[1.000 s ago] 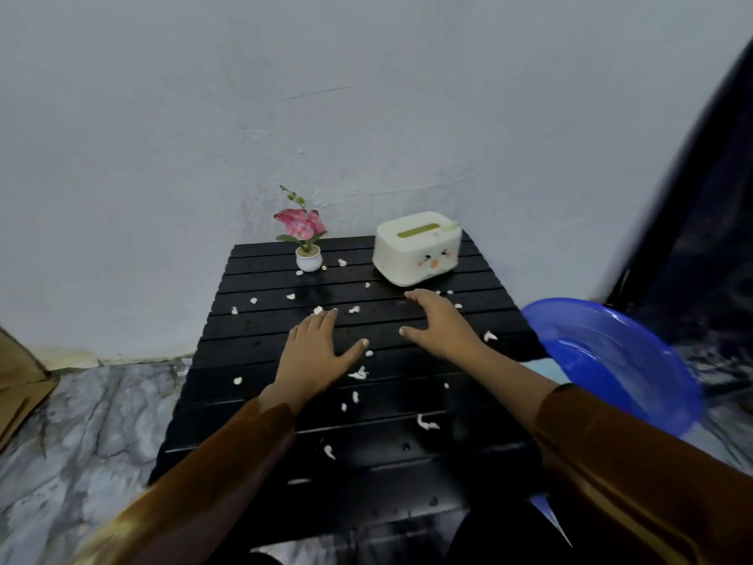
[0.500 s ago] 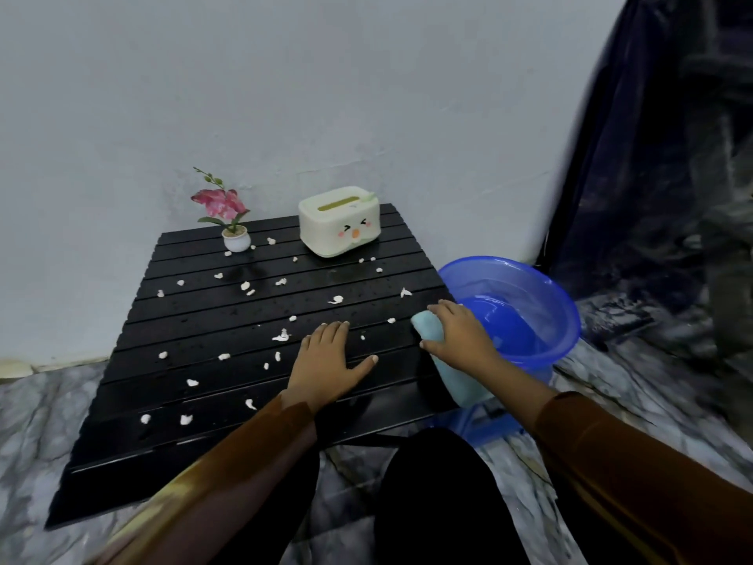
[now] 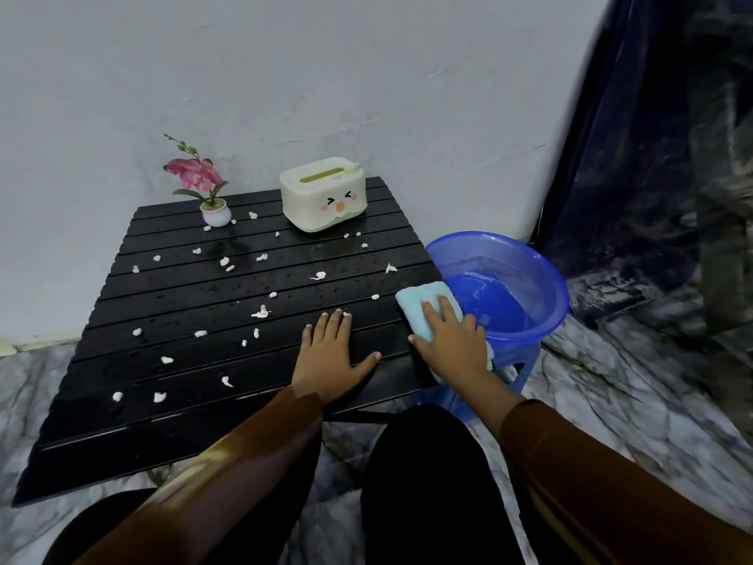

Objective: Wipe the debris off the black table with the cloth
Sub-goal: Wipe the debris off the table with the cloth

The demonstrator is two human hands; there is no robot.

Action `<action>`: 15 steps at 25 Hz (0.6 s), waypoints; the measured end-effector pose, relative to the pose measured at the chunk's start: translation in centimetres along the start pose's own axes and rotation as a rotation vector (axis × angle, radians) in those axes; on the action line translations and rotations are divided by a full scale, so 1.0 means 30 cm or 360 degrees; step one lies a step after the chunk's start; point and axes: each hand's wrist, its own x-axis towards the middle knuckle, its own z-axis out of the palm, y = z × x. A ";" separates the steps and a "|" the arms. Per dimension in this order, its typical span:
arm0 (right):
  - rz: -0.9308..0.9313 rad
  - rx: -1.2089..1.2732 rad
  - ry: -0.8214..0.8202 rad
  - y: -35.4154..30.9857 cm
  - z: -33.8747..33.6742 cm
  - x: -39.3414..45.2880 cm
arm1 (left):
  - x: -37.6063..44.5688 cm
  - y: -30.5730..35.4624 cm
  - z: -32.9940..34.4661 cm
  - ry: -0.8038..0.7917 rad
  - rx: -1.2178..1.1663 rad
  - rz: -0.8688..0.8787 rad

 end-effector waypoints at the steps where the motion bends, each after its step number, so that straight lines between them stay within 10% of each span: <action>1: 0.0013 -0.0022 0.0041 -0.007 0.007 -0.002 | -0.001 0.000 0.005 0.0025 0.0001 0.0002; 15: -0.0127 0.0426 0.0262 -0.086 -0.058 -0.006 | -0.094 -0.132 -0.124 0.0279 -0.0178 0.0008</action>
